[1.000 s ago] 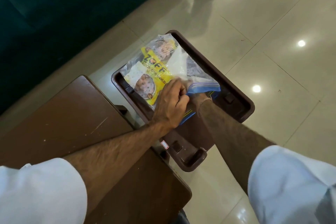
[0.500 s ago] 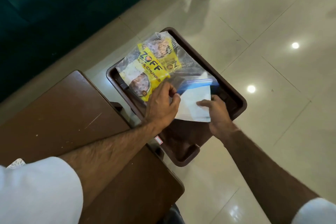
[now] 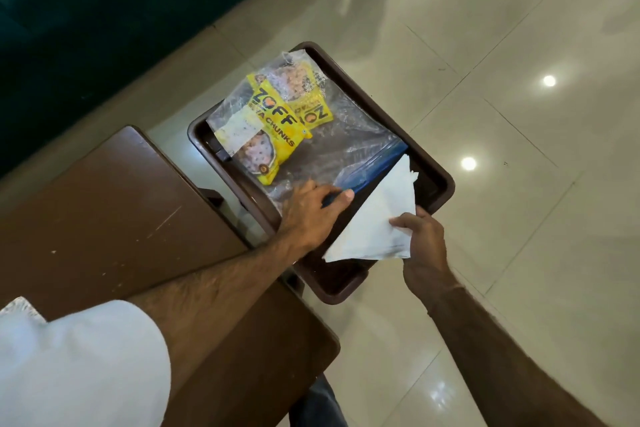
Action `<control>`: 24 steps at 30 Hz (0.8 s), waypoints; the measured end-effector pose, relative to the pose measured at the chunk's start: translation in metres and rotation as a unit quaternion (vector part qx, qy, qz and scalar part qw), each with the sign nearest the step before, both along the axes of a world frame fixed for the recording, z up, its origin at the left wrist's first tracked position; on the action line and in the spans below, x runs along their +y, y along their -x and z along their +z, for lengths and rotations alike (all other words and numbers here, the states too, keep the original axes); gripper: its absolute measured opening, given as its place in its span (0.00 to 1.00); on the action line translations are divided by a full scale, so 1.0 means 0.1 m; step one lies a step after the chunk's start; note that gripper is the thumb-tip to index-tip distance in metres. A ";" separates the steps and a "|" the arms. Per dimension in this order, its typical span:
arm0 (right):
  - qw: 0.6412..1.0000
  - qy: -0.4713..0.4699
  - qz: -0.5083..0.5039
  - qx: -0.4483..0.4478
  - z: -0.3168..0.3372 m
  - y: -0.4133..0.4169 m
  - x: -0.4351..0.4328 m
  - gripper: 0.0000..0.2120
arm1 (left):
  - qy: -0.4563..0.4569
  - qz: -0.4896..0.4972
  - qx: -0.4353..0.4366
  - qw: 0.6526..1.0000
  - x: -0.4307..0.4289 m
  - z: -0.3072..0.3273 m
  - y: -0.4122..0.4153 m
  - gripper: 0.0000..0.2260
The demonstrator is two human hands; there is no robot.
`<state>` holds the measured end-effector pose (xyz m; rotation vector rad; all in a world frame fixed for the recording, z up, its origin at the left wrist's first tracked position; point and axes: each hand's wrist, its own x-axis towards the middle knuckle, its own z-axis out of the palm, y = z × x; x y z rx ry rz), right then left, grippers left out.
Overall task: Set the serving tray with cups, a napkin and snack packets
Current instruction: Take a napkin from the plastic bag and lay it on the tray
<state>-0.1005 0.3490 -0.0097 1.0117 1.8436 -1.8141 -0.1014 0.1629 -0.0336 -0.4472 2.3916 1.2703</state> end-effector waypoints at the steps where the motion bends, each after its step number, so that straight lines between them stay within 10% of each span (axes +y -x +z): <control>1: 1.000 0.021 0.020 0.001 0.03 0.00 -0.04 0.11 | -0.124 0.051 -0.033 0.990 0.00 0.07 -0.01 0.22; 4: 0.995 0.064 0.074 0.003 0.14 -0.01 -0.26 0.14 | -0.266 0.079 -0.070 0.958 -0.08 0.18 -0.13 0.18; 24: 0.925 0.051 0.375 0.039 0.22 -0.83 -2.81 0.12 | -0.125 0.374 -0.043 0.918 -2.21 0.50 -2.34 0.13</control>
